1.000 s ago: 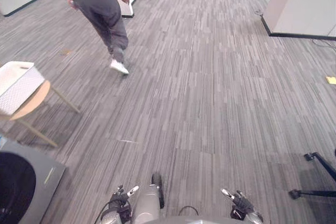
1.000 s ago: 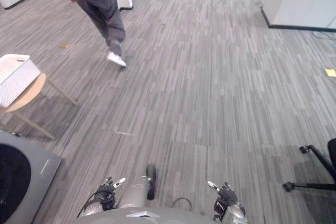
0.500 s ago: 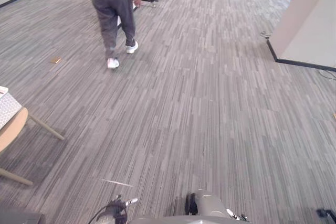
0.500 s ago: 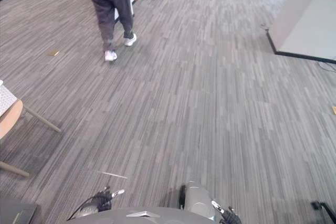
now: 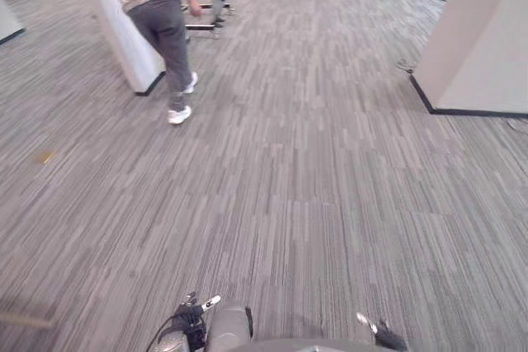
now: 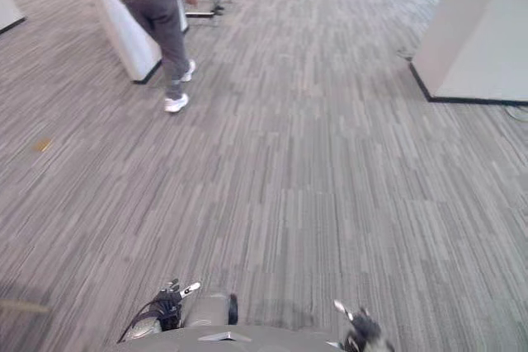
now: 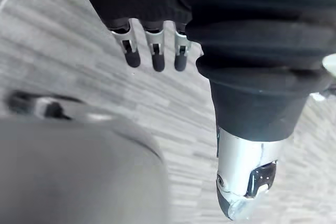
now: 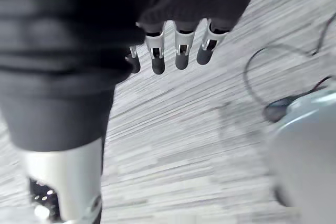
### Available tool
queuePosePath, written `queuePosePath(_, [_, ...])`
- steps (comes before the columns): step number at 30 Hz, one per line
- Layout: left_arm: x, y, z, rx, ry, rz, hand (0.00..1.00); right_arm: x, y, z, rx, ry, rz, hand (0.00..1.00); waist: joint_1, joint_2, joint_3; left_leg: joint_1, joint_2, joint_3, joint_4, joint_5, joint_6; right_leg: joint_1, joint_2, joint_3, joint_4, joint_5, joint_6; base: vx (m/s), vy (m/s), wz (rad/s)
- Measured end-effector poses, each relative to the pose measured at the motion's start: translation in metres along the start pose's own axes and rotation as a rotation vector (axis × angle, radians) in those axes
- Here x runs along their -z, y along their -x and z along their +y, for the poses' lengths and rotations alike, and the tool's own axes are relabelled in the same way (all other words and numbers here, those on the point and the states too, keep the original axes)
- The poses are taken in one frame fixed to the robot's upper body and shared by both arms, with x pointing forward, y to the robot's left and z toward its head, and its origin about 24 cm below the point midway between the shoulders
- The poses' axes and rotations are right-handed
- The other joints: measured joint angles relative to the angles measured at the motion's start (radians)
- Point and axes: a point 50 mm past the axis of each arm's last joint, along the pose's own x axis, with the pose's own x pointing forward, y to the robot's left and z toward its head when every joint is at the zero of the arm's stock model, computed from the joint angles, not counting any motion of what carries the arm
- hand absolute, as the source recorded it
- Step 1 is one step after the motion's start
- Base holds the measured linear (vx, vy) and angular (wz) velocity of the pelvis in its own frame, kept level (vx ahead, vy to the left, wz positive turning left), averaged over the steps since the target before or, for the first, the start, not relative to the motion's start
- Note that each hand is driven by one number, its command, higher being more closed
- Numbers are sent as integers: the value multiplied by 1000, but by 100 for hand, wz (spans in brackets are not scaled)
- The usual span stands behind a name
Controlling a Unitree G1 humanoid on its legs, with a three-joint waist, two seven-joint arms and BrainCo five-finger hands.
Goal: Organize washtable
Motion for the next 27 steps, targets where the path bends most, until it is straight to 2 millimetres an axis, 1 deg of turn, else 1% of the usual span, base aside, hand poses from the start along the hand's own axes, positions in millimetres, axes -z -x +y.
queuePosePath(1, [4, 1, -1, 3, -11, 15, 0, -2, 0, 0, -5, 10, -16, 0, 2, 24, -10, -12, 6, -13, -110, 27, -25, 17, 10, 13, -18, -13, 3, -87, 204, -79])
queuePosePath(2, [9, 2, -5, 10, -15, 29, 0, 0, 1, -3, 6, 19, -11, 0, 10, 51, -14, -61, 12, -44, -117, 98, -53, 55, 25, 35, -35, -55, 0, 345, 236, -52])
queuePosePath(3, [16, 5, 0, -8, -20, 48, 0, 15, 5, 0, 0, 10, 29, 0, 19, 27, -26, -61, -14, -35, -45, 146, -16, 87, 3, 60, 3, -88, -18, 504, 232, -44])
queuePosePath(4, [17, 5, 3, -16, -27, 53, 0, 21, 7, 1, -2, 6, 45, 0, 16, 5, -34, -51, -28, -35, -39, 168, 7, 75, -9, 67, 52, -91, -21, 687, 182, -27])
queuePosePath(5, [18, 5, 11, -32, -39, 60, 0, 33, 11, 0, 1, -1, 79, 0, 7, -32, -57, -23, -57, -25, -53, 189, 38, -9, -35, 72, 258, -90, -5, 573, 137, -13])
queuePosePath(6, [15, 5, 18, -40, -70, 57, 0, 37, 11, 2, 8, -32, 97, 0, 1, -69, -56, 22, -81, -7, -64, 152, 62, -114, -52, 73, 513, -29, 108, 513, 134, -9])
queuePosePath(7, [14, 5, 21, -43, -82, 56, 0, 36, 10, 2, 11, -45, 96, 0, -5, -86, -40, 58, -96, -4, -64, 129, 72, -157, -64, 75, 635, 48, 216, 369, 104, 15])
queuePosePath(8, [10, 4, 23, -36, -115, 51, 0, 40, 11, -3, 27, -61, 114, 0, -26, -92, -21, 123, -110, -13, -60, 89, 91, -216, -69, 77, 818, 269, 351, 240, 101, 27])
queuePosePath(9, [8, 3, 22, -29, -135, 50, 0, 43, 13, -5, 34, -62, 126, 0, -29, -93, -21, 152, -112, -16, -56, 70, 92, -252, -75, 67, 903, 294, 363, 251, 77, 23])
queuePosePath(10, [7, 2, 21, -19, -153, 55, 0, 48, 15, -9, 43, -66, 137, 0, -29, -91, -20, 219, -117, -17, -66, 32, 99, -333, -102, 23, 1043, 250, 295, 160, 15, 0])
queuePosePath(11, [7, 2, 18, -5, -169, 55, 0, 50, 17, -14, 55, -83, 139, 0, -28, -78, -18, 292, -113, -21, -100, 6, 105, -404, -110, -13, 1078, 182, 216, 91, -12, -4])
queuePosePath(12, [4, 1, 14, 9, -176, 47, 0, 51, 17, -17, 65, -85, 139, 0, -29, -67, -15, 341, -109, -25, -132, -5, 111, -450, -111, -34, 1046, 116, 175, -44, -26, 7])
queuePosePath(13, [0, -1, 10, 19, -174, 36, 0, 51, 18, -19, 67, -88, 138, 0, -31, -57, -11, 394, -106, -39, -166, -13, 114, -492, -112, -55, 965, 63, 157, -137, -25, 30])
queuePosePath(14, [-4, -2, 5, 31, -169, 24, 0, 54, 20, -21, 74, -83, 147, 0, -36, -43, -10, 433, -101, -58, -189, -24, 115, -520, -115, -79, 848, 34, 149, -274, -6, 62])
queuePosePath(15, [-10, -5, -8, 60, -154, 3, 0, 57, 22, -26, 87, -82, 149, 0, -41, -22, -10, 469, -89, -84, -207, -61, 119, -546, -124, -100, 641, 34, 155, -346, 29, 75])
queuePosePath(16, [-12, -5, -17, 86, -142, -8, 0, 59, 23, -29, 92, -82, 154, 0, -47, -13, -11, 488, -85, -104, -206, -93, 114, -545, -135, -98, 448, 59, 171, -364, 54, 76])
queuePosePath(17, [-11, -4, -26, 113, -129, -13, 0, 60, 24, -29, 93, -83, 161, 0, -52, -14, -17, 507, -84, -121, -199, -127, 105, -542, -153, -90, 262, 103, 177, -48, -38, 63])
queuePosePath(18, [-12, -3, -32, 128, -109, -26, 0, 61, 24, -27, 91, -85, 164, 0, -52, -21, -18, 531, -82, -137, -176, -182, 93, -553, -173, -74, 125, 142, 175, 289, -175, 55])
queuePosePath(19, [-11, -3, -32, 124, -86, -29, 0, 63, 25, -27, 90, -79, 171, 0, -54, -25, -27, 548, -76, -155, -160, -225, 82, -571, -182, -71, 121, 150, 171, 749, -378, 49])
queuePosePath(20, [-4, -1, -35, 116, -46, -11, 0, 63, 26, -33, 95, -55, 176, 0, -56, -15, -52, 594, -37, -164, -168, -265, 88, -590, -164, -85, 199, 215, 177, 816, -295, 39])
queuePosePath(21, [6, 2, -34, 108, -24, 15, 0, 63, 27, -37, 98, -35, 179, 0, -56, 3, -71, 611, -21, -175, -148, -267, 77, -591, -150, -94, 238, 227, 180, 874, -340, 53])
queuePosePath(22, [6, 2, -34, 100, 20, 14, 0, 61, 26, -40, 104, -36, 180, 0, -59, 26, -79, 545, 13, -178, 41, -257, 78, -576, -124, -120, 301, 240, 154, 632, -216, 49])
queuePosePath(23, [6, 2, -38, 104, 45, 15, 0, 58, 25, -44, 110, -29, 178, 0, -61, 38, -82, 496, 34, -178, 170, -229, 70, -555, -111, -142, 312, 213, 140, 639, -359, 48])
queuePosePath(24, [7, 2, -39, 94, 98, 19, 0, 53, 24, -49, 117, -18, 164, 0, -49, 63, -82, 361, 76, -183, 479, -28, 41, -487, -73, -178, 310, 161, 103, 440, -253, 18])
queuePosePath(25, [11, 3, -37, 89, 101, 34, 0, 49, 22, -48, 114, -15, 154, 0, -44, 68, -76, 320, 94, -178, 588, 20, 32, -452, -59, -182, 303, 146, 86, 440, -263, 3])
queuePosePath(26, [10, 3, -34, 83, 116, 36, 0, 41, 18, -45, 107, -11, 136, 0, -33, 69, -60, 253, 121, -141, 758, 12, 55, -363, -29, -182, 269, 123, 60, 263, -159, -13])
queuePosePath(27, [7, 1, -30, 75, 105, 28, 0, 37, 16, -40, 90, 11, 124, 0, -24, 53, -50, 201, 117, -107, 833, -12, 79, -276, -20, -177, 224, 113, 44, 193, -119, -15])
